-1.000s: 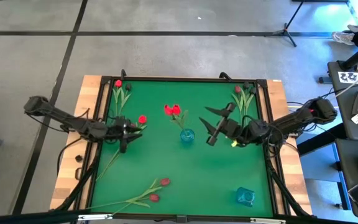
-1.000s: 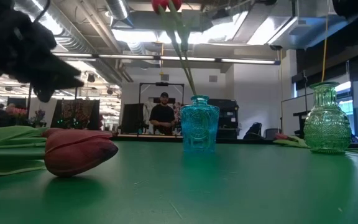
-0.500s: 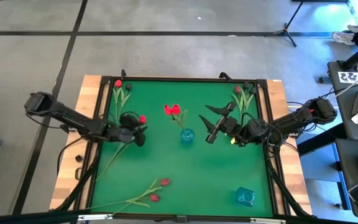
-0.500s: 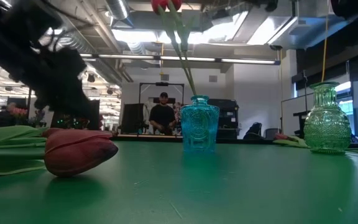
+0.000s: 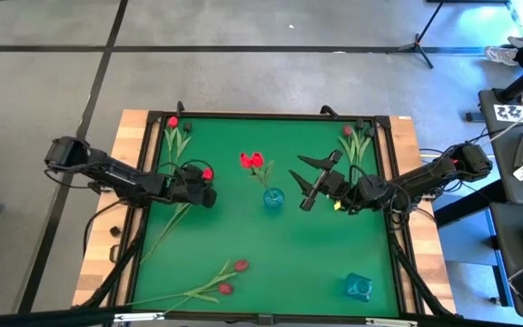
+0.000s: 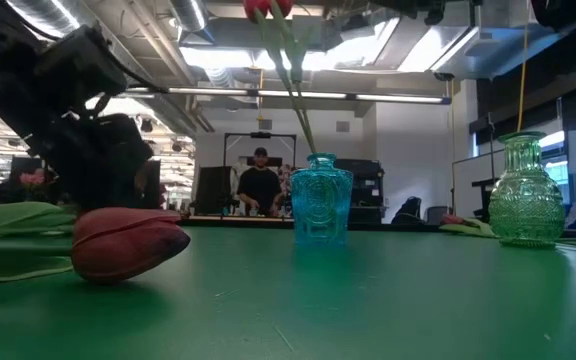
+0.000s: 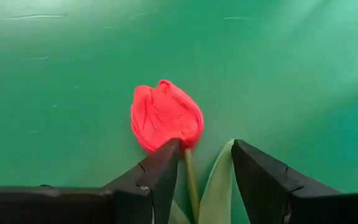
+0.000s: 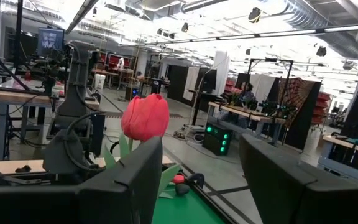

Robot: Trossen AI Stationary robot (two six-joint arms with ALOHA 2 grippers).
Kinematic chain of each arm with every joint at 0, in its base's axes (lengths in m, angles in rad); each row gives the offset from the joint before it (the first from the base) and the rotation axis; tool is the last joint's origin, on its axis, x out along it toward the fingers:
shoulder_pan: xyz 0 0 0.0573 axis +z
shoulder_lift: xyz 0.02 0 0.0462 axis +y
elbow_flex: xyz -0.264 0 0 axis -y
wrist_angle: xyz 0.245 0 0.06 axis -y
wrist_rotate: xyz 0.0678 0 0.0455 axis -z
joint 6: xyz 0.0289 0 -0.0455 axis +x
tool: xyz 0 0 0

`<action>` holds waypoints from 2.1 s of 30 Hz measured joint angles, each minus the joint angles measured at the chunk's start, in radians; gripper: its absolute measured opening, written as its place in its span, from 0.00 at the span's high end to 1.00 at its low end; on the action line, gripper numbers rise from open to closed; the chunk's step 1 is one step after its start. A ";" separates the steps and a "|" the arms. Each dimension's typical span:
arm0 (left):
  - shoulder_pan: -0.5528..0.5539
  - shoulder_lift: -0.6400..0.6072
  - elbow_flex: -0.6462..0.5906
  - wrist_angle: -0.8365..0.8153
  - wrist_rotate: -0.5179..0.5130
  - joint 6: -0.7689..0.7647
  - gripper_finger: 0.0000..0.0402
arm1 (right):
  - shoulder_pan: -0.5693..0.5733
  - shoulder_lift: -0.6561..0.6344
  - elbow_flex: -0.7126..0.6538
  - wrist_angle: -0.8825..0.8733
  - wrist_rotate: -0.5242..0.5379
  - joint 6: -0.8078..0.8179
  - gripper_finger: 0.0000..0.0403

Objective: Sort flowers into vase by color
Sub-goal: Put the red flower in the top blue vase

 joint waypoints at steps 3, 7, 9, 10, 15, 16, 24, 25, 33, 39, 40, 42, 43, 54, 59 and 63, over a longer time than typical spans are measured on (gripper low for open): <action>0.001 0.039 0.001 0.011 -0.008 -0.002 0.62 | 0.000 0.000 0.000 0.001 0.000 0.000 0.47; 0.000 0.082 0.002 0.033 -0.020 -0.028 0.64 | 0.000 0.000 0.000 0.000 0.000 0.002 0.47; 0.000 0.092 0.002 0.034 -0.026 -0.052 0.67 | 0.000 0.000 0.000 0.000 0.000 0.006 0.47; 0.000 0.092 0.002 0.034 -0.026 -0.062 0.69 | 0.000 0.000 0.000 0.000 0.000 0.007 0.47; -0.007 0.090 0.000 0.025 -0.049 -0.096 0.87 | 0.000 0.000 0.000 0.001 0.000 0.007 0.47; -0.010 0.090 0.000 0.024 -0.054 -0.101 0.91 | 0.000 0.000 0.000 0.001 0.000 0.005 0.47; -0.086 -0.037 0.086 0.028 -0.035 0.033 0.98 | 0.001 -0.008 0.036 0.005 -0.012 -0.033 0.47; -0.101 -0.065 0.106 0.025 -0.043 0.069 0.98 | 0.004 -0.008 0.043 0.001 -0.017 -0.042 0.47; -0.283 -0.339 0.194 0.020 -0.087 0.293 0.99 | 0.116 -0.008 0.100 -0.131 -0.045 -0.142 0.47; -0.464 -0.478 0.164 0.216 -0.089 0.490 0.99 | 0.217 -0.001 0.112 -0.186 -0.034 -0.085 0.47; -0.487 -0.478 0.154 0.290 -0.069 0.557 0.99 | 0.223 0.006 0.112 -0.193 -0.051 -0.054 0.47; -0.522 -0.463 0.128 0.462 0.019 0.695 0.99 | 0.225 0.031 0.113 -0.203 -0.102 0.015 0.47; -0.530 -0.447 0.114 0.559 0.079 0.761 0.99 | 0.223 0.051 0.113 -0.198 -0.134 0.050 0.47; -0.428 -0.128 0.083 1.261 0.358 1.035 0.99 | 0.172 0.385 0.199 0.095 -0.224 0.132 0.47; -0.359 0.022 0.135 1.429 0.398 1.005 1.00 | 0.135 0.492 0.388 -0.012 -0.239 0.151 0.47; -0.324 0.114 0.201 1.453 0.402 0.990 1.00 | 0.103 0.524 0.516 -0.151 -0.219 0.237 0.47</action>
